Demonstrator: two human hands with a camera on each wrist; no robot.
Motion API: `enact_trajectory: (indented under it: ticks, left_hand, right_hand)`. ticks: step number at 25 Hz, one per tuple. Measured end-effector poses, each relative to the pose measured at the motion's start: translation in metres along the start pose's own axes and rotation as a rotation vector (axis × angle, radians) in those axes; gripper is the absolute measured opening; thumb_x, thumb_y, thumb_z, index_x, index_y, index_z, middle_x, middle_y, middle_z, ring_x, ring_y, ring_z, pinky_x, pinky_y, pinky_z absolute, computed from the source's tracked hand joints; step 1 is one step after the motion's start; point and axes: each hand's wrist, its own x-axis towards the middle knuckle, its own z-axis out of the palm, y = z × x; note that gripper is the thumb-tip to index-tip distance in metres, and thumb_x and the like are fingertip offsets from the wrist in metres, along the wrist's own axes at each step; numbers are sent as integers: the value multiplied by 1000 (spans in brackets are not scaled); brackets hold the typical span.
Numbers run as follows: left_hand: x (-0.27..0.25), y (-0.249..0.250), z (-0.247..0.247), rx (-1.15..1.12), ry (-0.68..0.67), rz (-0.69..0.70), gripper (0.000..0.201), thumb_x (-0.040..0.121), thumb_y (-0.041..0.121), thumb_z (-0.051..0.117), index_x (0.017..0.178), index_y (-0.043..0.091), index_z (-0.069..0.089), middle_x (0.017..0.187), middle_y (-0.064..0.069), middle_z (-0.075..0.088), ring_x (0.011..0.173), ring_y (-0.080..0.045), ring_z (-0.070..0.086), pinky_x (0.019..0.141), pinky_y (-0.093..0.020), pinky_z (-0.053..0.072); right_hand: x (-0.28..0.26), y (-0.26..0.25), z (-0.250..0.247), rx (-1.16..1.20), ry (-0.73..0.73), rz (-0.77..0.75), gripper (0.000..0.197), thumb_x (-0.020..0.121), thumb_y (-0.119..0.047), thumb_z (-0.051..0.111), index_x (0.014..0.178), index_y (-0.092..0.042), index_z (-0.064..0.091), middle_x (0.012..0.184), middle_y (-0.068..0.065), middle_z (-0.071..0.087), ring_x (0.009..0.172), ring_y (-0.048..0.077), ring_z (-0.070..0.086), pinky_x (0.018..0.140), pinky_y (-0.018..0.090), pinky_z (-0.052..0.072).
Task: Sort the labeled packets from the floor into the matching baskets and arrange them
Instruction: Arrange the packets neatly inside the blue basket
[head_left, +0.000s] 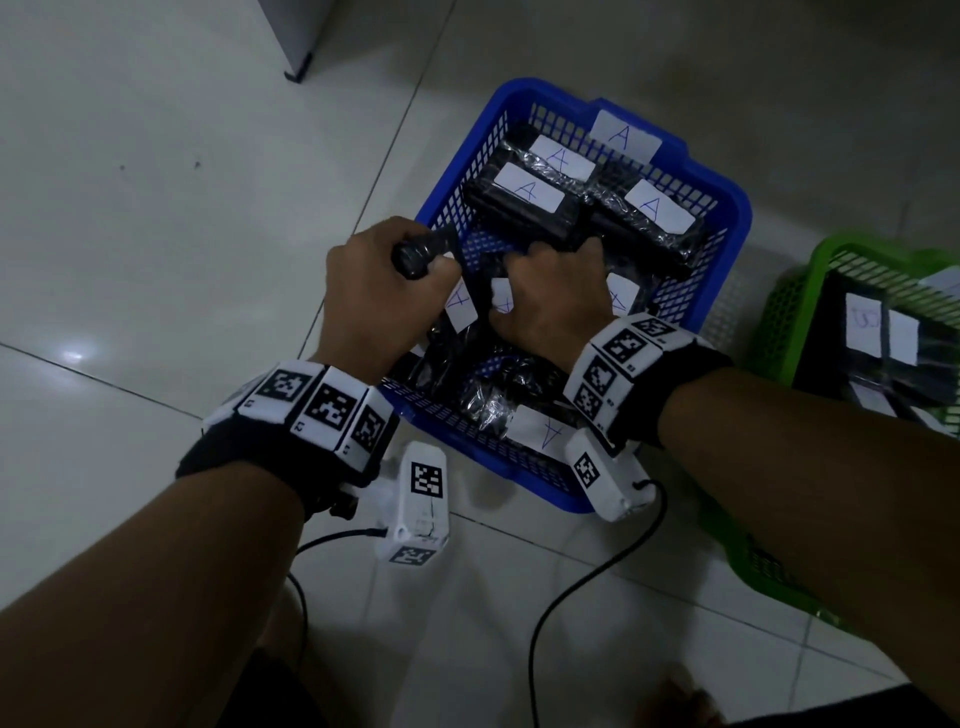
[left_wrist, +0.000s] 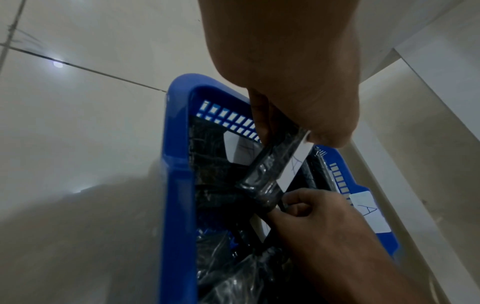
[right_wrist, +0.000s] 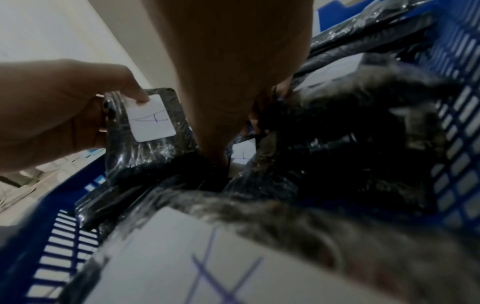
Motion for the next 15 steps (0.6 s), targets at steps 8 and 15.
enact_trajectory:
  ticks: [8,15]
  left_hand:
    - [0,-2,0,23,-42,14,16,80,24,64,92,17,71,74,9,67,65,4,61,57,-3,44]
    - [-1,-2,1,21,-41,2,18,80,26,64,94,17,72,75,9,68,65,8,60,57,-2,42]
  right_hand:
    - [-7,9,14,7,-34,-93,68,75,-65,58,123,-17,53,133,5,49,112,23,55,98,47,28]
    - [-12,10,12,-5,46,-76,32,84,-36,64,111,-19,59,112,3,63,98,25,61,96,44,29]
